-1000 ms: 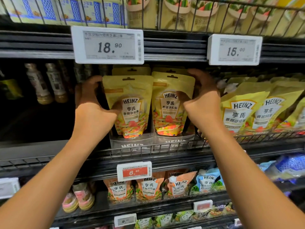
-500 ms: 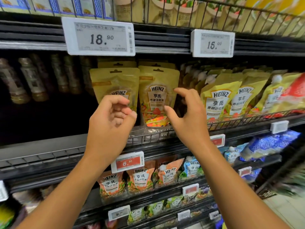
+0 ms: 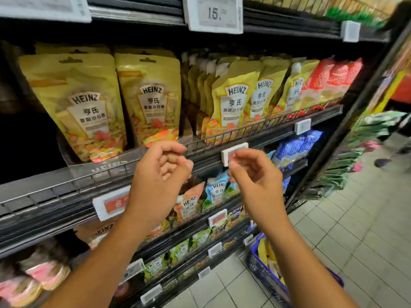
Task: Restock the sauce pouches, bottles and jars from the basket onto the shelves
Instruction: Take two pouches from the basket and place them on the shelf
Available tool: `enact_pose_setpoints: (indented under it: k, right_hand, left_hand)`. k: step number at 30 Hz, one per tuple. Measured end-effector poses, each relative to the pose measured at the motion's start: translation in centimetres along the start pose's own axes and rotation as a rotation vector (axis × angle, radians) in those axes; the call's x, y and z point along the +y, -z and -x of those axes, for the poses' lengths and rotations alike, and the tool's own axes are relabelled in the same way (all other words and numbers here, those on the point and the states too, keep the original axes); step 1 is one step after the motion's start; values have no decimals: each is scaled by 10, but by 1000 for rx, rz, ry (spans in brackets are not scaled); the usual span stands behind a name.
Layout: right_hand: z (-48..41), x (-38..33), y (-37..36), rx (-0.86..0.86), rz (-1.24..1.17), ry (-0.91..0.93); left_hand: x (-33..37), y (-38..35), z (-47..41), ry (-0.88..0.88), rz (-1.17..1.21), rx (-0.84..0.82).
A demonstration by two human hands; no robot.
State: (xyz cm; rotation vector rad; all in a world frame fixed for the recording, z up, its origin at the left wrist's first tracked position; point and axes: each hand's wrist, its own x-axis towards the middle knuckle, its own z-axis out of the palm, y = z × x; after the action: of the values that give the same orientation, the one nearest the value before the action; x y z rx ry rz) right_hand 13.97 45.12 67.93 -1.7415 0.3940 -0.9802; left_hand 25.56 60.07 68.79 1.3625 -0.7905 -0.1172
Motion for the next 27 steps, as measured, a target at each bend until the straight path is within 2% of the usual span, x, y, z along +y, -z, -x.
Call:
enact_pose_setpoints:
  k: [10, 21, 27]
  right_hand:
    - [36, 31, 107, 268, 96, -89]
    - [69, 76, 248, 561, 162, -265]
    - [88, 99, 311, 634, 204, -371]
  left_hand:
    - [-41, -109, 4, 160, 60, -265]
    - [-82, -280, 19, 328, 103, -583]
    - [-100, -352, 36, 377, 61, -726]
